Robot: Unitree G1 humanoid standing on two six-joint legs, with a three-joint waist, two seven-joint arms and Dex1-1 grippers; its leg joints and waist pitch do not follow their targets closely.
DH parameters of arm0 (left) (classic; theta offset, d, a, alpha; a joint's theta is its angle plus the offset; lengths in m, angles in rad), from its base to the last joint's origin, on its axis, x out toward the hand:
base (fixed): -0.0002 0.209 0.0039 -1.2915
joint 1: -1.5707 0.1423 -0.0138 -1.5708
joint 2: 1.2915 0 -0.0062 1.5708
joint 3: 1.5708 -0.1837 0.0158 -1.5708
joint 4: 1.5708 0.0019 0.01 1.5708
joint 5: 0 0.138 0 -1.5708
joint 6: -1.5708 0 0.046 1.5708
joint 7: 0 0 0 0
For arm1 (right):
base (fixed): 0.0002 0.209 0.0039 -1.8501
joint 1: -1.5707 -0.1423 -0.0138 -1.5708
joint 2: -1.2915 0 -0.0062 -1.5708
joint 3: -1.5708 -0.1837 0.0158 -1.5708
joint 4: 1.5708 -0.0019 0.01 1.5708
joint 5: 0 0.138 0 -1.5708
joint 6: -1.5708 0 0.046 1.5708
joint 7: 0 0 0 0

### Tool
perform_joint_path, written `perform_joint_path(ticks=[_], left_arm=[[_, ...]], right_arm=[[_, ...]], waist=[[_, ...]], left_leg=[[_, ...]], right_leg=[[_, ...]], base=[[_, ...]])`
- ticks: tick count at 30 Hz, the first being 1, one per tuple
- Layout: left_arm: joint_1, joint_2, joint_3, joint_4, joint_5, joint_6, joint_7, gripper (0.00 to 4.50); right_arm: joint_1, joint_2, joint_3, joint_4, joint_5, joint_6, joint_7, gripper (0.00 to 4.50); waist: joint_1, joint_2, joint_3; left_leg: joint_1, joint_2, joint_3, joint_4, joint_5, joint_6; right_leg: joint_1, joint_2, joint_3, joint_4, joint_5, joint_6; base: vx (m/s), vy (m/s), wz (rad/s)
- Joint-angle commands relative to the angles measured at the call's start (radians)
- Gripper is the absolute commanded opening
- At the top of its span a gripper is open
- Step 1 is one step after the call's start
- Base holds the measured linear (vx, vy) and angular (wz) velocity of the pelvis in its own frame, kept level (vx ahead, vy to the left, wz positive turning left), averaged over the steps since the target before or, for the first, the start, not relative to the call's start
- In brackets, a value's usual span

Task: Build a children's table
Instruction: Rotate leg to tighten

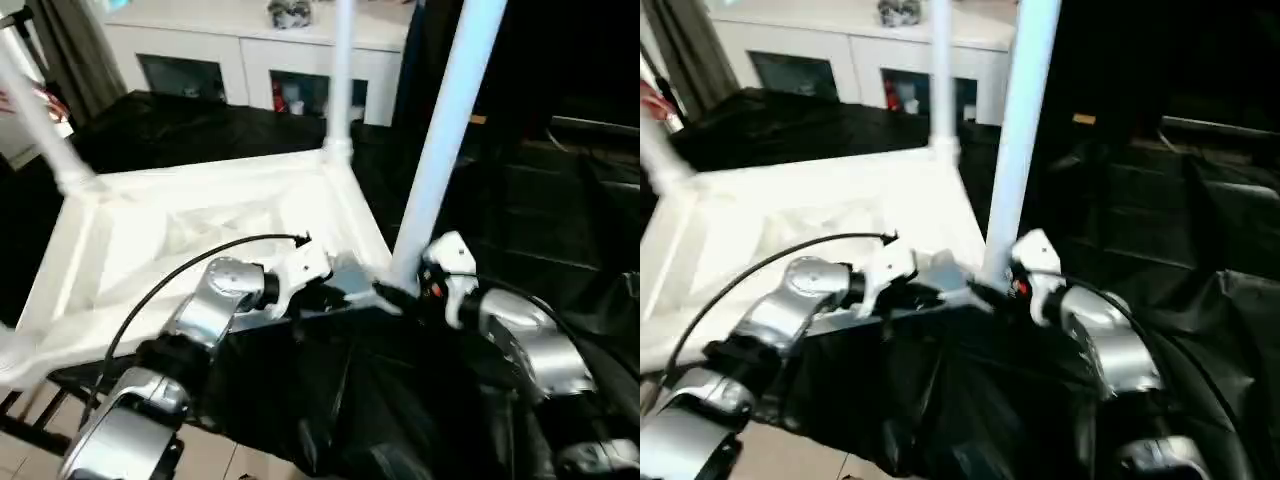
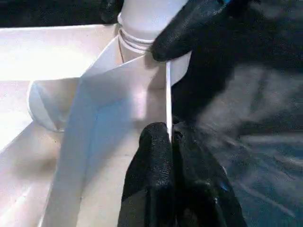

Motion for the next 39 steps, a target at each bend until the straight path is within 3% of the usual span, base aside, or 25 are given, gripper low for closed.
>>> perform_joint_path(ticks=[1,6,8,14,15,22,25,26,27,29,30,31,35,39], left_arm=[[-0.002,0.010,-0.011,-0.049,-0.022,-0.024,-0.047,0.00],[0.005,0.031,-0.008,-0.063,-0.032,-0.021,-0.077,0.00],[0.009,0.038,-0.008,-0.068,-0.037,-0.018,-0.089,0.00],[0.021,0.049,-0.013,-0.087,-0.047,-0.004,-0.122,0.00],[0.025,0.050,-0.013,-0.090,-0.047,-0.002,-0.122,0.00],[0.040,0.048,-0.002,-0.113,-0.055,0.018,-0.105,0.00],[0.028,0.025,0.015,-0.102,-0.051,0.030,-0.049,0.00],[0.002,-0.016,0.038,-0.073,-0.036,0.046,0.055,0.00],[-0.003,-0.024,0.042,-0.066,-0.032,0.047,0.077,0.00],[-0.034,-0.074,0.052,-0.025,-0.004,0.064,0.198,0.00],[-0.034,-0.074,0.052,-0.025,-0.004,0.064,0.198,0.00],[-0.040,-0.085,0.052,-0.015,0.004,0.067,0.224,0.00],[-0.080,-0.171,0.062,0.028,0.023,0.110,0.379,0.00],[-0.096,-0.218,0.064,0.056,0.035,0.111,0.439,0.00]], right_arm=[[0.029,-0.026,0.063,-0.050,0.034,0.024,0.119,2.82],[0.041,-0.068,0.073,-0.078,0.052,0.028,0.193,2.66],[0.042,-0.077,0.075,-0.082,0.056,0.026,0.219,2.65],[0.046,-0.094,0.086,-0.098,0.069,0.033,0.268,2.64],[0.050,-0.097,0.090,-0.103,0.073,0.037,0.273,2.64],[0.071,-0.075,0.096,-0.109,0.071,0.039,0.260,2.63],[0.071,-0.041,0.079,-0.094,0.067,0.043,0.200,2.63],[0.059,0.016,0.055,-0.052,0.037,0.036,0.068,2.63],[0.056,0.026,0.050,-0.043,0.030,0.033,0.041,2.63],[0.030,0.110,0.006,0.024,0.003,0.032,-0.144,2.63],[0.030,0.110,0.006,0.024,0.003,0.032,-0.144,2.63],[0.024,0.132,-0.006,0.039,0.003,0.036,-0.184,2.63],[-0.019,0.260,-0.056,0.122,-0.028,0.055,-0.437,2.63],[-0.065,0.338,-0.078,0.171,-0.041,0.065,-0.541,2.63]], waist=[[0.005,-0.007,-0.056],[0.018,-0.007,-0.058],[0.019,-0.003,-0.057],[0.022,-0.010,-0.060],[0.020,-0.014,-0.059],[0.023,-0.010,-0.059],[0.021,-0.010,-0.058],[0.020,-0.011,-0.058],[0.013,-0.011,-0.055],[0.009,-0.011,-0.056],[0.000,-0.014,-0.054],[0.000,-0.015,-0.055],[-0.006,-0.015,-0.057],[-0.009,-0.012,-0.057]], left_leg=[[0.011,0.062,-0.021,-0.068,-0.197,0.089],[0.013,0.064,-0.019,-0.066,-0.180,0.087],[0.012,0.063,-0.020,-0.067,-0.185,0.084],[0.010,0.063,-0.020,-0.064,-0.162,0.090],[0.010,0.063,-0.019,-0.064,-0.164,0.093],[0.010,0.062,-0.020,-0.064,-0.165,0.086],[0.010,0.061,-0.021,-0.065,-0.168,0.082],[0.010,0.060,-0.021,-0.065,-0.172,0.080],[0.010,0.058,-0.020,-0.066,-0.186,0.068],[0.015,0.055,-0.023,-0.067,-0.203,0.046],[0.011,0.053,-0.026,-0.070,-0.216,0.033],[0.012,0.052,-0.026,-0.069,-0.216,0.033],[0.014,0.050,-0.024,-0.068,-0.205,0.038],[0.014,0.050,-0.024,-0.067,-0.196,0.041]], right_leg=[[0.051,-0.073,0.045,-0.060,-0.205,-0.246],[0.049,-0.074,0.046,-0.057,-0.194,-0.246],[0.050,-0.075,0.046,-0.057,-0.199,-0.246],[0.053,-0.075,0.045,-0.054,-0.181,-0.248],[0.052,-0.075,0.045,-0.055,-0.184,-0.249],[0.051,-0.075,0.045,-0.057,-0.211,-0.237],[0.050,-0.075,0.045,-0.057,-0.207,-0.239],[0.051,-0.075,0.044,-0.058,-0.216,-0.237],[0.045,-0.075,0.045,-0.064,-0.246,-0.232],[0.044,-0.075,0.045,-0.068,-0.297,-0.218],[0.046,-0.075,0.043,-0.070,-0.327,-0.208],[0.048,-0.076,0.043,-0.074,-0.338,-0.193],[0.045,-0.074,0.044,-0.074,-0.318,-0.193],[0.045,-0.074,0.045,-0.073,-0.297,-0.196]], base=[[0.000,0.000,0.00],[0.000,0.000,0.00],[0.000,0.000,0.00],[0.000,0.000,0.00],[0.000,0.000,0.00],[0.000,0.000,0.00],[0.000,0.000,0.00],[0.000,0.000,0.00],[0.000,0.000,0.00],[0.000,0.000,0.00],[0.000,0.000,0.00],[0.000,0.000,0.00],[0.000,0.000,0.00],[0.000,0.000,0.00]])
